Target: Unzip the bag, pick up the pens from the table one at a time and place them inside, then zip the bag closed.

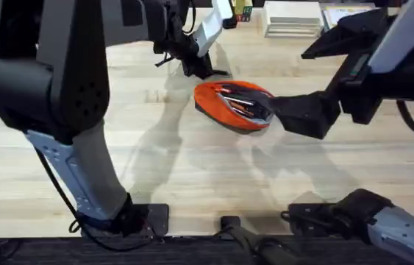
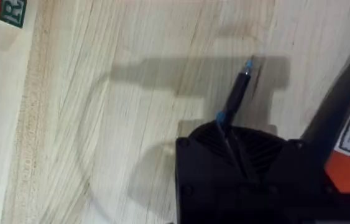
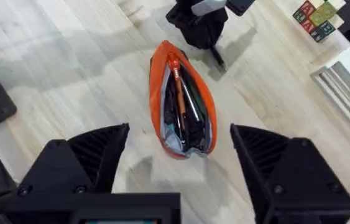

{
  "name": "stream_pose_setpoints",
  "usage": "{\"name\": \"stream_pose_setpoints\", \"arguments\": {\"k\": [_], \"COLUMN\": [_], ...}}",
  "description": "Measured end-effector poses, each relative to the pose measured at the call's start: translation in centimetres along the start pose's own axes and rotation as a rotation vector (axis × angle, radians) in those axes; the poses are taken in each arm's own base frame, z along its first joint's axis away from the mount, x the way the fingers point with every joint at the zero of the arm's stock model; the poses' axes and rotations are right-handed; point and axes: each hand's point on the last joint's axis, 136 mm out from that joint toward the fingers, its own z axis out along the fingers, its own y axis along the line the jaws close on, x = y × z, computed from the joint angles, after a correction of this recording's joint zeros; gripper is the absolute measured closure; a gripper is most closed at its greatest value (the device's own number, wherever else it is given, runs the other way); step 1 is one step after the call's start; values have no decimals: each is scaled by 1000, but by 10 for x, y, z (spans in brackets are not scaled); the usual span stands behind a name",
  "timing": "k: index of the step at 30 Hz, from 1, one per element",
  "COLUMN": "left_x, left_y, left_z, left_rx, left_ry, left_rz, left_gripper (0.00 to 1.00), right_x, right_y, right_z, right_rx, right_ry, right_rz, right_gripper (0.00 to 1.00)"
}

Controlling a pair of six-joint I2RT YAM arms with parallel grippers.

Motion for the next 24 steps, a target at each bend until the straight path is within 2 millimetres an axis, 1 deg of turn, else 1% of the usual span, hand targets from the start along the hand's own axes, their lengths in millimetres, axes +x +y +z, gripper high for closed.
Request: {"name": "stream_pose_setpoints", "arguments": {"k": [9,10,13,19,21,24], "left_x": [2,8,6,-23,-30,-36], "left_y": [4,10,17,28,29,26], "left_z": [-3,-10,-24,-67,-79,-93], "left_rx": [-22,-65,-111,-215,-235,-248], "left_ry": [24,76,95,49,35,27], "left_rz": [-7,-14,-13,-15,-22,-34], "left_gripper": [960,959,959,959,959,959], "right_x": [0,0,-1,-4,-4,-4], "right_y": [0,0,0,-1,-1,-1], "right_z": [0,0,0,0,0,0], "right_rx": [0,0,1,6,6,6], "right_ry": [0,0,-4,-18,-18,-18], "right_rz": [0,0,-1,-4,-4,-4], "right_gripper": [4,4,3,3,4,4]}}
